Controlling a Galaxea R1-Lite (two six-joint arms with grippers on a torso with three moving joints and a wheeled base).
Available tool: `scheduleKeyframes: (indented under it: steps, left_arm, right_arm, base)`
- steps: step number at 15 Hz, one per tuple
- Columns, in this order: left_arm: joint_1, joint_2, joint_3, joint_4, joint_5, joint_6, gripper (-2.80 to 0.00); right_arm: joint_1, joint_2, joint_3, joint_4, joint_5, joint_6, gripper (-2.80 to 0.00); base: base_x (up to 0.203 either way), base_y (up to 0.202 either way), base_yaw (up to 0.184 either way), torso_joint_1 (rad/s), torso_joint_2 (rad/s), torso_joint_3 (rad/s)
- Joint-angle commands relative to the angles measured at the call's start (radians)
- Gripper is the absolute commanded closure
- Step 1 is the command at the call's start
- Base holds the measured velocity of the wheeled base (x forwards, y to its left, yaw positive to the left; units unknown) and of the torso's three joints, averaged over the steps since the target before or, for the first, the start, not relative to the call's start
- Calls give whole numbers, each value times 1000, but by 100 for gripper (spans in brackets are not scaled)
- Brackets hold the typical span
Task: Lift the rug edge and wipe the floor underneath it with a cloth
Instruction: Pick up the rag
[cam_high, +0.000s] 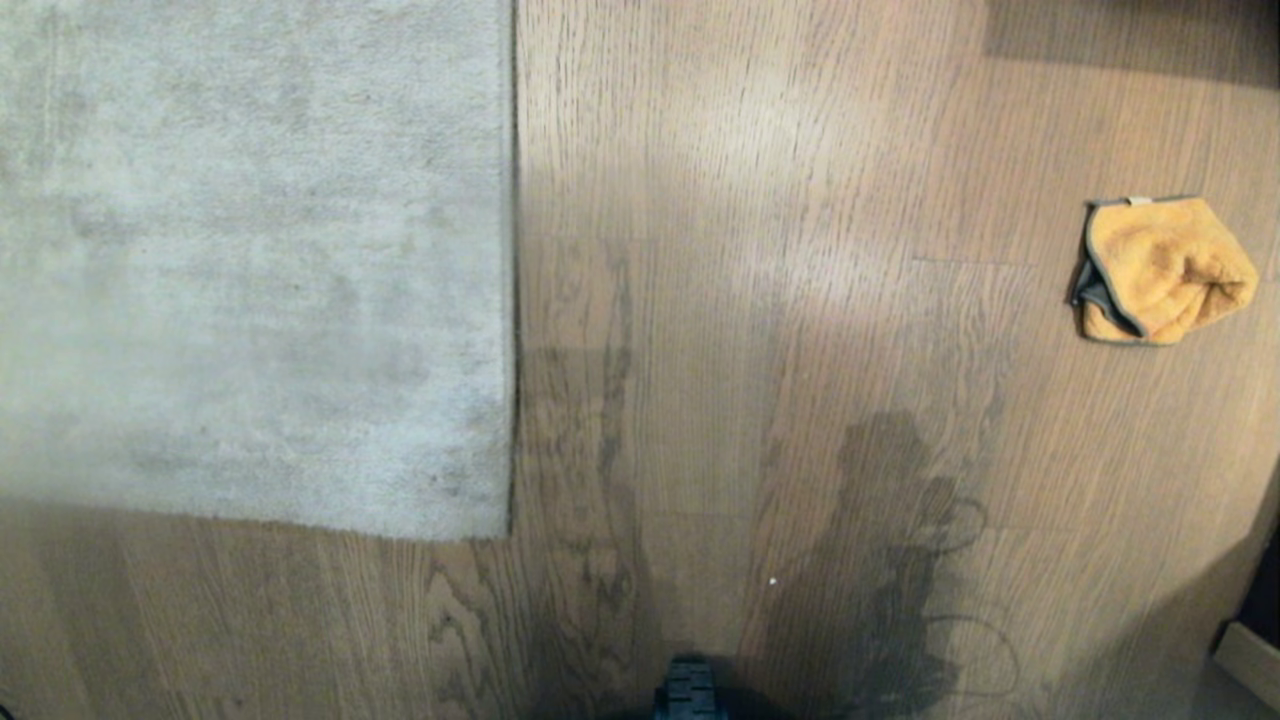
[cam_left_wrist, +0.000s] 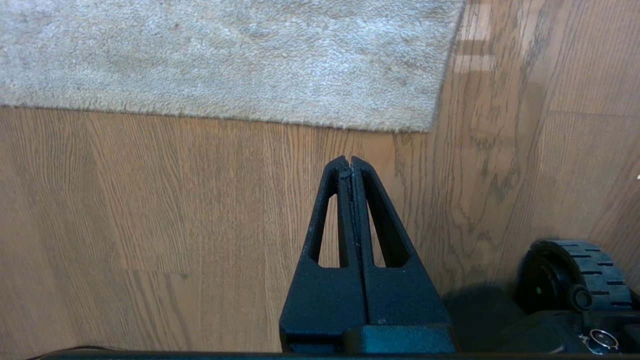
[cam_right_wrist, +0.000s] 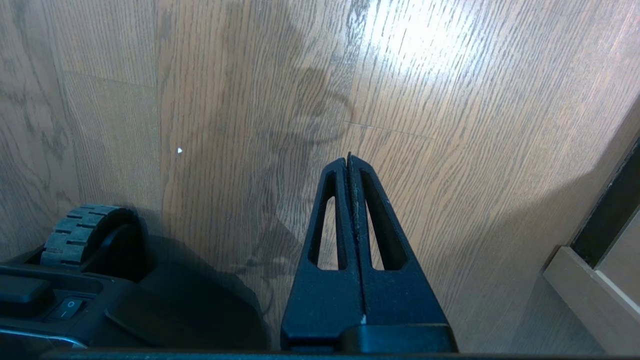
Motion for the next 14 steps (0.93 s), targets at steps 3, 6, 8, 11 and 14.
scheduleKeyframes:
  steps: [3, 6, 8, 11, 14]
  left_arm:
    - [0, 0, 0, 0, 0, -1, 0]
    - [0, 0, 0, 0, 0, 1, 0]
    - [0, 0, 0, 0, 0, 1, 0]
    - [0, 0, 0, 0, 0, 1, 0]
    - [0, 0, 0, 0, 0, 1, 0]
  right_arm:
    - [1, 0, 0, 0, 1, -1, 0]
    - [1, 0, 0, 0, 1, -1, 0]
    - [1, 0, 0, 0, 1, -1, 0]
    - [1, 0, 0, 0, 1, -1, 0]
    - [1, 0, 0, 0, 1, -1, 0]
  base:
    - [0, 0, 0, 0, 0, 0]
    - [0, 0, 0, 0, 0, 0]
    - [0, 0, 0, 0, 0, 0]
    - [0, 0, 0, 0, 0, 0]
    - [0, 0, 0, 0, 0, 0]
